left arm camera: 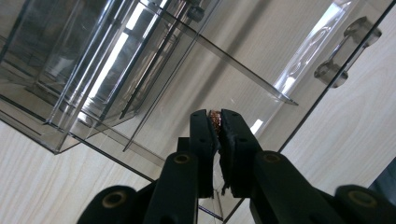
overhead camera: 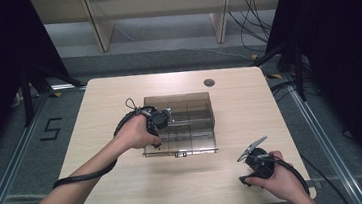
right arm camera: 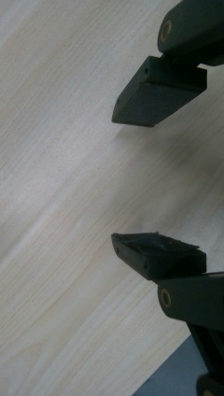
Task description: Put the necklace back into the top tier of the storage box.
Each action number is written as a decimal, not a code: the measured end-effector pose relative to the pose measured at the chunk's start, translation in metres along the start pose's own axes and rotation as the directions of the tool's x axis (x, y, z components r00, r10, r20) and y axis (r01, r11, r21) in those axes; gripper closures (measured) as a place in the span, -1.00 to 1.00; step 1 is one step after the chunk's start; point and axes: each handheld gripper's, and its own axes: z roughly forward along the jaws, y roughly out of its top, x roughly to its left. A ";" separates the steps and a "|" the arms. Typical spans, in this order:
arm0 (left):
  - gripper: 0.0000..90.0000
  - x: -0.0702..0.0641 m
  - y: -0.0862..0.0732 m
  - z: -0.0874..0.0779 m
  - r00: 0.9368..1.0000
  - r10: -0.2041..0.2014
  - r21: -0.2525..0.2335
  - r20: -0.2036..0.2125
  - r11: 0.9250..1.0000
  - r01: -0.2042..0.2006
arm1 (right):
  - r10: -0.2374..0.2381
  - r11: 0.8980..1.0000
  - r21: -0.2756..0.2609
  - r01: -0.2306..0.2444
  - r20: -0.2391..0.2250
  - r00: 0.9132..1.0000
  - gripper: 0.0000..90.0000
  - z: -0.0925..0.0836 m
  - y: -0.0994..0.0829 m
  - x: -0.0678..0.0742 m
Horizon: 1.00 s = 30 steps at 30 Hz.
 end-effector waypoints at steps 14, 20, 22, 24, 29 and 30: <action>0.71 0.001 -0.008 -0.012 1.000 -0.020 -0.055 -0.008 0.998 0.019 | -0.017 1.000 -0.004 0.017 0.012 1.000 -0.19 -0.001 0.000 -0.002; 0.67 0.000 -0.020 -0.022 0.999 -0.030 -0.098 -0.011 0.995 0.029 | -0.011 1.000 -0.003 0.011 0.006 1.000 -0.19 0.001 0.000 -0.002; 0.65 0.000 -0.024 -0.024 1.000 -0.028 -0.112 -0.012 0.993 0.027 | -0.052 0.999 -0.012 0.052 0.005 0.999 -0.19 0.002 0.000 -0.004; 0.62 -0.001 -0.030 -0.028 0.999 -0.024 -0.125 -0.022 0.992 0.021 | -0.059 0.998 -0.017 0.059 0.011 0.998 -0.19 0.002 0.000 -0.005; 0.57 -0.002 -0.044 -0.035 0.999 -0.033 -0.161 -0.027 0.987 0.029 | -0.012 1.000 -0.003 0.012 0.007 1.000 -0.19 0.000 0.000 -0.002; 0.56 -0.002 -0.048 -0.036 0.999 -0.036 -0.170 -0.031 0.985 0.030 | -0.013 1.000 -0.001 0.013 0.001 1.000 -0.19 0.000 0.000 -0.002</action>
